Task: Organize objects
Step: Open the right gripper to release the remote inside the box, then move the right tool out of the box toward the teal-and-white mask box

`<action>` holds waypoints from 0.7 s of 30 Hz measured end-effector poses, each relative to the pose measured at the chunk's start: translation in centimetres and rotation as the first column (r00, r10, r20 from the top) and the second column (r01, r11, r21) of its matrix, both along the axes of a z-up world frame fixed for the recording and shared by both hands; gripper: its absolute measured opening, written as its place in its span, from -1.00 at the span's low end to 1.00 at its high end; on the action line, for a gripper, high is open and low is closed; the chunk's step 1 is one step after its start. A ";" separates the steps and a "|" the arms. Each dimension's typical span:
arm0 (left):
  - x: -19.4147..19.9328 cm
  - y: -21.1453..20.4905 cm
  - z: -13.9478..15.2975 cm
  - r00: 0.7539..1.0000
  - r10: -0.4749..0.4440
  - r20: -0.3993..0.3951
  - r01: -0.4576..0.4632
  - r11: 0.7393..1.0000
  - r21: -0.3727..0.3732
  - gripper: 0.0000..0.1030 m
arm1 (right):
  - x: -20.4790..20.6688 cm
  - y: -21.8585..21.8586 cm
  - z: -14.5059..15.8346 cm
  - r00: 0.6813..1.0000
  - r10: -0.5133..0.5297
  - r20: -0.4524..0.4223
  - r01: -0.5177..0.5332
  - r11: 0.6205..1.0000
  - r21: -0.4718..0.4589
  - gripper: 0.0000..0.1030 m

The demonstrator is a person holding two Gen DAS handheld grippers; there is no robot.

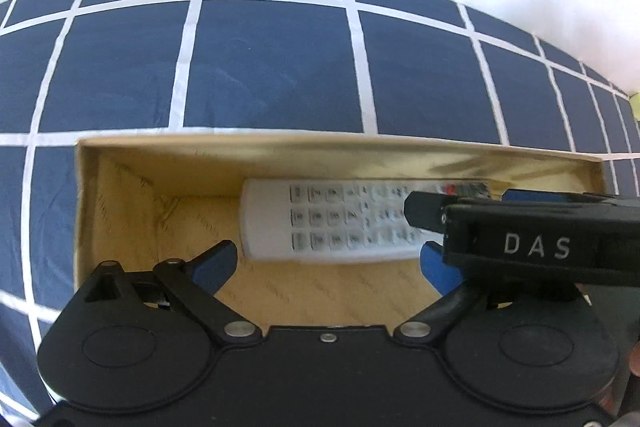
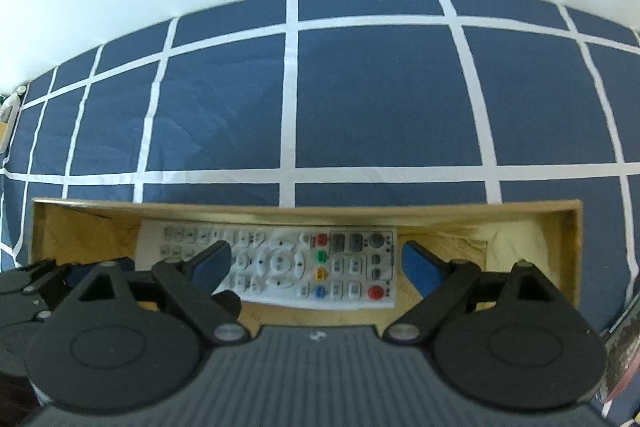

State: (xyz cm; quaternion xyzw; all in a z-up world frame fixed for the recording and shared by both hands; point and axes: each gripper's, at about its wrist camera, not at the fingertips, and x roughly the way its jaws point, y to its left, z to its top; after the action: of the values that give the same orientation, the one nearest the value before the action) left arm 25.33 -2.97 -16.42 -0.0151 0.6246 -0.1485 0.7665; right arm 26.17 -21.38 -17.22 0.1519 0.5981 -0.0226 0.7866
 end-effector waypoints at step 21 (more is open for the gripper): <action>-10.2 1.2 8.4 0.996 -0.016 0.090 0.014 1.000 0.020 1.00 | -11.9 -1.2 9.3 0.989 -0.107 0.102 0.110 0.994 -0.022 0.93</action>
State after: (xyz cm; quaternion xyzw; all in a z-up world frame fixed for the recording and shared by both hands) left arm 15.17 -1.75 -7.99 0.0038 0.5909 -0.1486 0.7929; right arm 14.23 -22.57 -7.94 0.1744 0.5482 -0.0660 0.8153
